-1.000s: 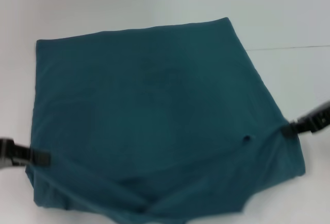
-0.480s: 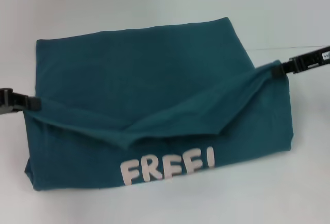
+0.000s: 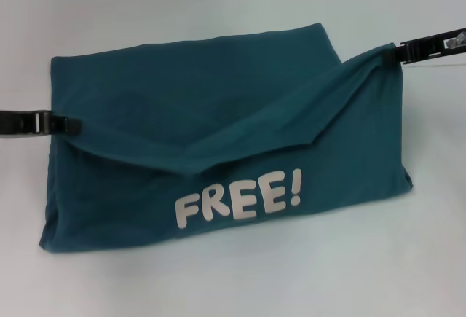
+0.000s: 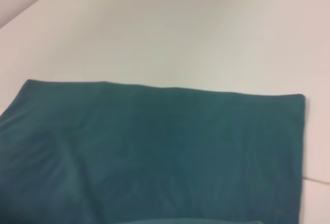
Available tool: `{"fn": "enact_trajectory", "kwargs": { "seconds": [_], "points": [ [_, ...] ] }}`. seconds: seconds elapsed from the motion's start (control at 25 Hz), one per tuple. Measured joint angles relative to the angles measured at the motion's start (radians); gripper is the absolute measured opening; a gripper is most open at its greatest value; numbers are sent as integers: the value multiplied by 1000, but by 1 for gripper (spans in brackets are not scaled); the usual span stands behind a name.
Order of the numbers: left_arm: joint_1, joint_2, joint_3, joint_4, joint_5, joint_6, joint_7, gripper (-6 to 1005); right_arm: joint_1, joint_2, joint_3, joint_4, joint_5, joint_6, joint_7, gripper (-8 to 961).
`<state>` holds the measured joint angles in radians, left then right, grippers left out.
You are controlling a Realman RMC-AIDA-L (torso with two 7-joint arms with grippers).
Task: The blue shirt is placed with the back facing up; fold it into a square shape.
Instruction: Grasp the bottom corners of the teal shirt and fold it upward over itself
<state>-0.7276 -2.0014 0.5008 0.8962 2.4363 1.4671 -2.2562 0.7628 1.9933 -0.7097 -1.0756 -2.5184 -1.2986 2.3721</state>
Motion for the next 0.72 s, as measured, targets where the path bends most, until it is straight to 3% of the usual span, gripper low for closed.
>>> {"fn": "enact_trajectory", "kwargs": {
  "seconds": [0.48, 0.72],
  "points": [
    [-48, -6, 47, -6, -13, -125, 19, 24, 10, 14, -68, 138, 0, 251, 2, 67],
    [-54, -11, 120, -27, -14, -232, 19, 24, 30, 20, -102, 222, -1, 367, 10, 67]
  ]
}}
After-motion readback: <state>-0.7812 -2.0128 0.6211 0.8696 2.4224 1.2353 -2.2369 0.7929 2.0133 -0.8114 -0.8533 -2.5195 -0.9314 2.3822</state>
